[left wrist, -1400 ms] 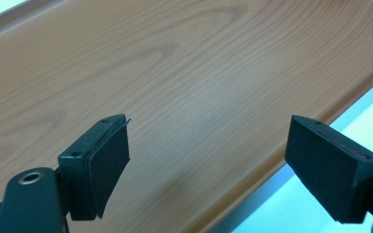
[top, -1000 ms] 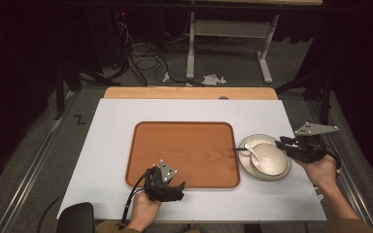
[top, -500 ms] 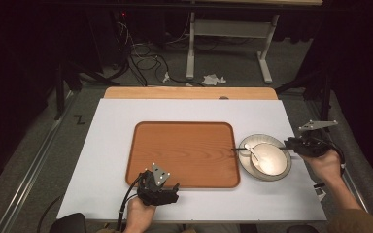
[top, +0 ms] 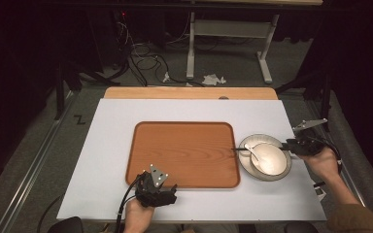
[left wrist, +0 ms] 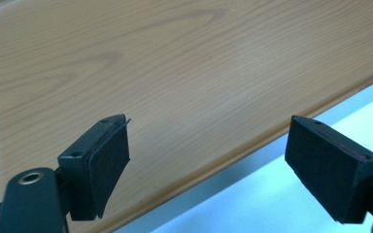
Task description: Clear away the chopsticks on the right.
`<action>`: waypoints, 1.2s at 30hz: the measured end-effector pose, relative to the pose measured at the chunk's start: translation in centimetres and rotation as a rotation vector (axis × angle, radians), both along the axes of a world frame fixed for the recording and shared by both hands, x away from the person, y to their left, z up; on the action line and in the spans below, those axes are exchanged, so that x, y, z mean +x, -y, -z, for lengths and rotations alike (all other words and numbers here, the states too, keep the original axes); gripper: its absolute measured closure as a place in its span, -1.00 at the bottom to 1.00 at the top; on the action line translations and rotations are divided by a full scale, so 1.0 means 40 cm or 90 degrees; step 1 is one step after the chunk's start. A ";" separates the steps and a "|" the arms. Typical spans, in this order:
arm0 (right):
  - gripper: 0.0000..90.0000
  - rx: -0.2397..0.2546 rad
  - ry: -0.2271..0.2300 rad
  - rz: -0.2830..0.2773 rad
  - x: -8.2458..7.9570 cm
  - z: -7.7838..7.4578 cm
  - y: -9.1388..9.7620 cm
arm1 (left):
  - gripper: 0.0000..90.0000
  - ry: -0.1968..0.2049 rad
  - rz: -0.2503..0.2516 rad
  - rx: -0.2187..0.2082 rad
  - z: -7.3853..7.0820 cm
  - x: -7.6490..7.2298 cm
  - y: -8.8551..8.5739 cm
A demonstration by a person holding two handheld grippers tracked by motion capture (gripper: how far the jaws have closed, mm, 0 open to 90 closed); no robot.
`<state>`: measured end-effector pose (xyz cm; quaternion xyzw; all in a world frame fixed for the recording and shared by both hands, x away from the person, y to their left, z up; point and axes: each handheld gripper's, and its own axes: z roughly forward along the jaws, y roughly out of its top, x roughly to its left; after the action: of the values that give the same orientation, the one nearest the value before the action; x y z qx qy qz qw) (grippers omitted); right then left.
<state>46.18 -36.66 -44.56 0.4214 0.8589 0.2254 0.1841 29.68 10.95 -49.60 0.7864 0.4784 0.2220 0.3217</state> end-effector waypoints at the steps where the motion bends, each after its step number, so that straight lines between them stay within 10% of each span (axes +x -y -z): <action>1: 0.58 -0.005 -0.002 -0.001 0.004 0.002 0.000 | -0.63 0.000 0.000 0.000 0.000 0.000 -0.001; 36: 0.67 -0.034 -0.043 -0.040 0.036 0.012 -0.048 | -0.63 -0.008 0.007 0.004 0.004 0.000 0.003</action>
<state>47.63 -34.75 -45.04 0.3967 0.8830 0.1936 0.1594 29.70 10.83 -49.76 0.7913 0.4756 0.2170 0.3172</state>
